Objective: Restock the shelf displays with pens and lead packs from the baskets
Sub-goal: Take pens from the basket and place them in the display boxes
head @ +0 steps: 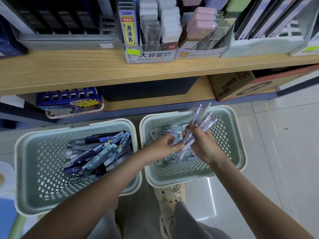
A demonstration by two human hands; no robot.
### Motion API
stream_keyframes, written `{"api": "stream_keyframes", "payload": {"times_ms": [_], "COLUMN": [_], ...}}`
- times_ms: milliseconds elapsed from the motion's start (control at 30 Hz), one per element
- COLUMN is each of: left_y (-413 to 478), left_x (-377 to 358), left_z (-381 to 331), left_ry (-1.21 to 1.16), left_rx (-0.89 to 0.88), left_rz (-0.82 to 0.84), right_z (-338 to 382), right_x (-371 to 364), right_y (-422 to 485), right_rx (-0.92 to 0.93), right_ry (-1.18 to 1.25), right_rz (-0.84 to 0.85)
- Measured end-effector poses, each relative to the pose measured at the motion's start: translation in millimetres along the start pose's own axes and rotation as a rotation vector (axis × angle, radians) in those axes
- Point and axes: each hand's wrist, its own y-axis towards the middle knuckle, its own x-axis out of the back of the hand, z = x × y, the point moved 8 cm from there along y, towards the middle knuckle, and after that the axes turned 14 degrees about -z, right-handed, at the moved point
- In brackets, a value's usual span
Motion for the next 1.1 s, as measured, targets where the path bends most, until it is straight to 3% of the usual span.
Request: {"api": "stream_keyframes", "payload": {"times_ms": [167,300,467,600,967,1100], "left_y": [-1.9,-8.2,-13.6,-14.3,-18.7,-23.1], "left_x": [-3.5,-0.9,8.8,18.7,24.4,32.3], "left_z": [-2.6,-21.7,-42.9,-42.7,-26.2,-39.0], "left_ry": [-0.094,-0.336,-0.492,-0.559,-0.595,-0.656], "left_rx": [0.005,-0.031,-0.006,0.022,0.007,-0.06], "left_rz": [0.045,0.065,0.044,-0.038,-0.144,-0.131], "right_z": [-8.2,-12.5,-18.7,-11.9,-27.2,-10.0], "right_x": [-3.4,-9.7,-33.5,-49.9,-43.3,-44.4], "right_y": [-3.2,-9.9,-30.5,-39.2,-29.8,-32.8], "right_rx": [-0.015,-0.038,-0.008,0.002,-0.014,0.004], "right_ry": [-0.097,-0.186,-0.475,-0.437,-0.51,-0.384], "right_rz": [0.06,0.132,0.383,0.473,0.43,0.352]}}
